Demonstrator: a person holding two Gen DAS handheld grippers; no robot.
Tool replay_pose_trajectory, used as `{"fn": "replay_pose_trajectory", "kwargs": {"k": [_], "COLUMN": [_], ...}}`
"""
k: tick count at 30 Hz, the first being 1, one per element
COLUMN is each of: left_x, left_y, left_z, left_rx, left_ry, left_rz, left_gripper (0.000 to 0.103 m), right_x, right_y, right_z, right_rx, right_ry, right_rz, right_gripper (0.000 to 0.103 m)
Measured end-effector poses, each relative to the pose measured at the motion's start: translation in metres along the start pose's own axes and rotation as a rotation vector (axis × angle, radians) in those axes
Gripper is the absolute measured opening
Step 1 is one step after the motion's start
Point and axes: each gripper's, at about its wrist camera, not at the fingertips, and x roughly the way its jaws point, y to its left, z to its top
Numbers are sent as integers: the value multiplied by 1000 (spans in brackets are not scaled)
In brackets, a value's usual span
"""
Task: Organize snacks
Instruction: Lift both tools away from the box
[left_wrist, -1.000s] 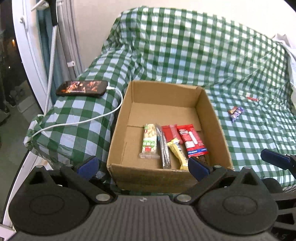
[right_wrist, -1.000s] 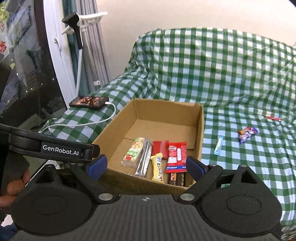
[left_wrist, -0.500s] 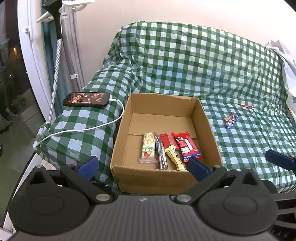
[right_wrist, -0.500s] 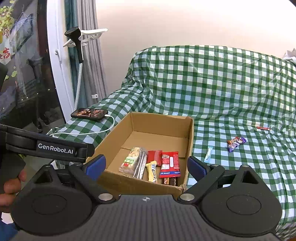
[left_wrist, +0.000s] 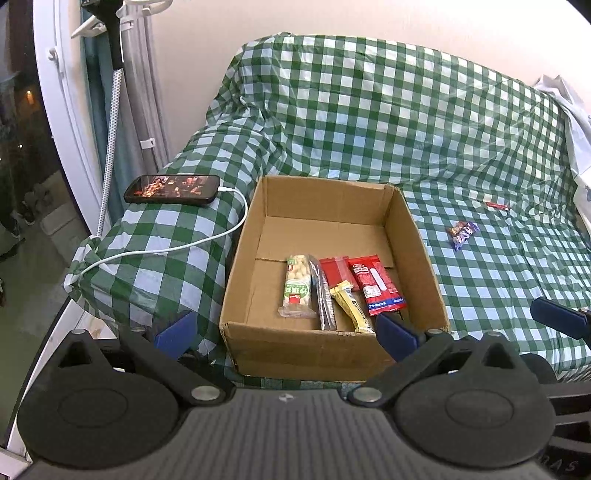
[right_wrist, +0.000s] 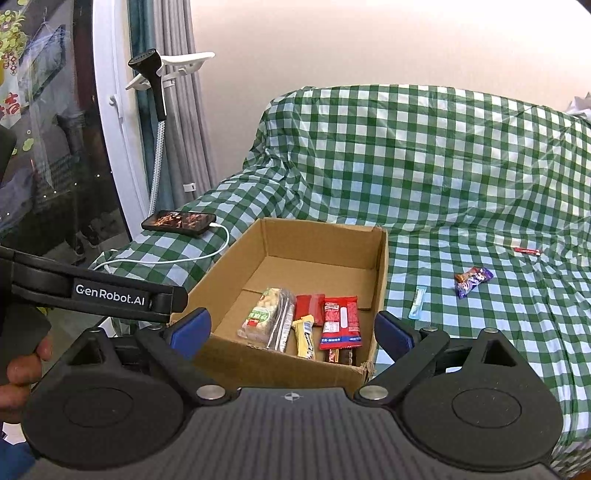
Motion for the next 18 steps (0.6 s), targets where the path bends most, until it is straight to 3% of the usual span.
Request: {"fn": "replay_pose_trajectory", "kwargs": {"k": [18], "left_x": [28], "left_y": [-4], "left_z": [3], "left_rx": [29], "left_ry": [66], "left_rz": [5], "left_gripper": [103], "right_x": [24], "right_y": [-13], "right_z": [-3], "right_rx": [39], "right_ry": [68], "right_rz": [5], "right_gripper": [96]}}
